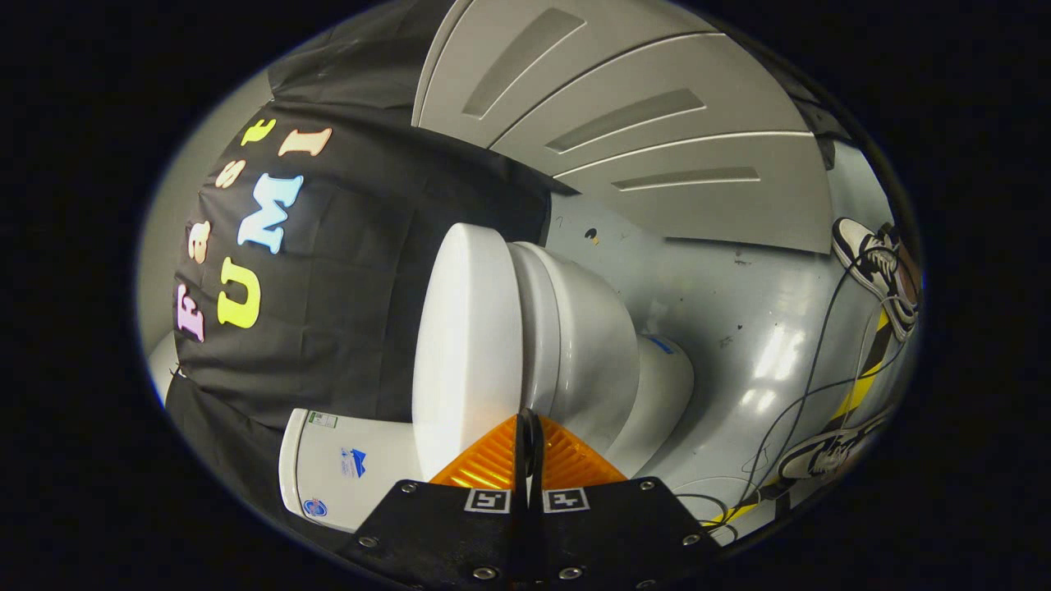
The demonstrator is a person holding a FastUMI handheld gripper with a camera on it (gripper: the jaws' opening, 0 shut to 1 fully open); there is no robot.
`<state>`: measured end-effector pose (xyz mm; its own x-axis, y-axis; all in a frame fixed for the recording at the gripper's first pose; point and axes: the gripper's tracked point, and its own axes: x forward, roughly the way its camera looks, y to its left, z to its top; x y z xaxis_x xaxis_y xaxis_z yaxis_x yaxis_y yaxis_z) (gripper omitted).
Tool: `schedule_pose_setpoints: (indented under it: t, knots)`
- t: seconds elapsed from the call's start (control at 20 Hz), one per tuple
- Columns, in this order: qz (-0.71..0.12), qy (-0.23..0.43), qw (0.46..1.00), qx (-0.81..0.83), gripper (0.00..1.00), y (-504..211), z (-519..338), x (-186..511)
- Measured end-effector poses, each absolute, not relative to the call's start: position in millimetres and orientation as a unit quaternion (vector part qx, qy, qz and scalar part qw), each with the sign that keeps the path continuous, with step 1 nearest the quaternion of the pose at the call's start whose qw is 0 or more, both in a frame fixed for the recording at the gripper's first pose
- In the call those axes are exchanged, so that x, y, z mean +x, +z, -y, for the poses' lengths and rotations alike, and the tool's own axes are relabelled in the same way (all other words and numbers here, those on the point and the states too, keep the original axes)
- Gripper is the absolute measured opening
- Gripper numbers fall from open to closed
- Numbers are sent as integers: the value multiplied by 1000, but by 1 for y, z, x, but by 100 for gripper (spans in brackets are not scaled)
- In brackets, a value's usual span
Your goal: Open the toilet lid.
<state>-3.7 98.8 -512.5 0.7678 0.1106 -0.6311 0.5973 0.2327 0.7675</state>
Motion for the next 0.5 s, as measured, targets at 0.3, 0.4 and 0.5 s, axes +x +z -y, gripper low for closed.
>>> schedule_pose_setpoints:
  t: [0.3,0.4,0.5]
  knots:
    - [-296,-187,724,595,0,-501,-101,-3]
    - [-305,-184,735,577,0,-496,-100,-2]
    - [-310,-184,741,566,0,-492,-100,-2]
